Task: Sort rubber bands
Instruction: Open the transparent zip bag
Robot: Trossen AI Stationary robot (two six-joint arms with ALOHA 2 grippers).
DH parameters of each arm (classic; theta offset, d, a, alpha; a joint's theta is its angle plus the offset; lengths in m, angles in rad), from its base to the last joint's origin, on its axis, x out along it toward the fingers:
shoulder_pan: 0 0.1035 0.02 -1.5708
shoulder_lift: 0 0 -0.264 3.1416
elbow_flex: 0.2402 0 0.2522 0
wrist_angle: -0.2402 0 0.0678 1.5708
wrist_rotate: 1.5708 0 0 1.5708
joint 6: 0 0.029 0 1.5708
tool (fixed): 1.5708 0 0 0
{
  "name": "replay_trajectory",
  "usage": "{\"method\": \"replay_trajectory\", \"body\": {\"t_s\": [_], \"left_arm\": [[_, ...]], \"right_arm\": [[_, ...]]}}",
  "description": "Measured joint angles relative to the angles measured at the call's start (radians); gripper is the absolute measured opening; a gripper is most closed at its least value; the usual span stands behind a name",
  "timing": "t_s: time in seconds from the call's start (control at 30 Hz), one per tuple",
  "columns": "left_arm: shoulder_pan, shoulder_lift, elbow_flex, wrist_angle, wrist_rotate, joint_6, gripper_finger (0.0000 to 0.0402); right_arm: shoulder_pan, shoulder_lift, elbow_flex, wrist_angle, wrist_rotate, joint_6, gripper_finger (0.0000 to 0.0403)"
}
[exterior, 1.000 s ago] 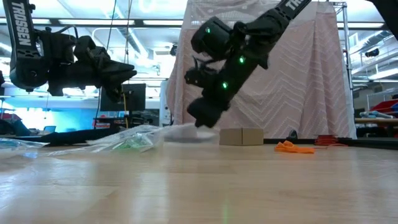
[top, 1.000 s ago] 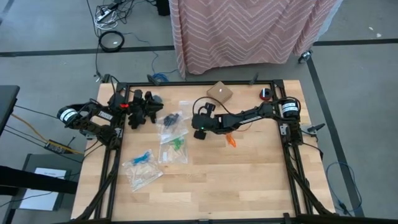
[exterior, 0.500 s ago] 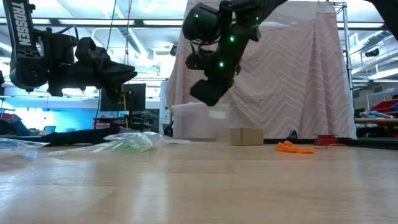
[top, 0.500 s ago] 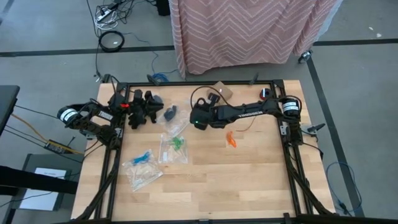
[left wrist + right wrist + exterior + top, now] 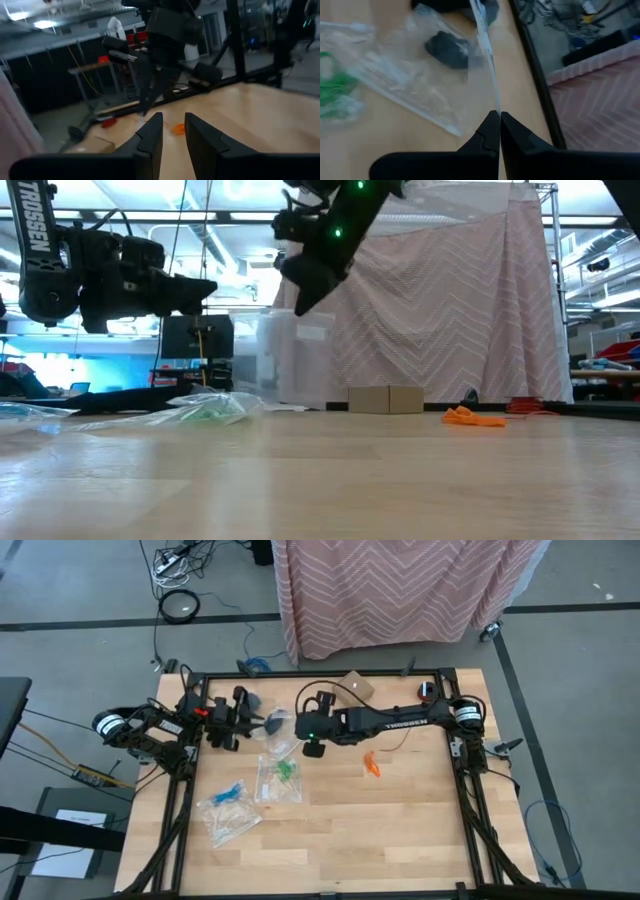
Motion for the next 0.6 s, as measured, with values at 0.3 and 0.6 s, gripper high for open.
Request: {"method": "replay_trajectory", "body": {"t_s": [0.3,0.6], "left_arm": [[0.001,0.0,0.005,-0.002,-0.057,0.084,0.009],[0.001,0.0,0.051,-0.01,-0.094,0.084,0.009]], "right_arm": [[-0.031,-0.032,0.052,-0.037,-0.107,-0.042,0.0],[-0.054,-0.075,0.053,-0.002,-0.177,-0.07,0.0]]}}
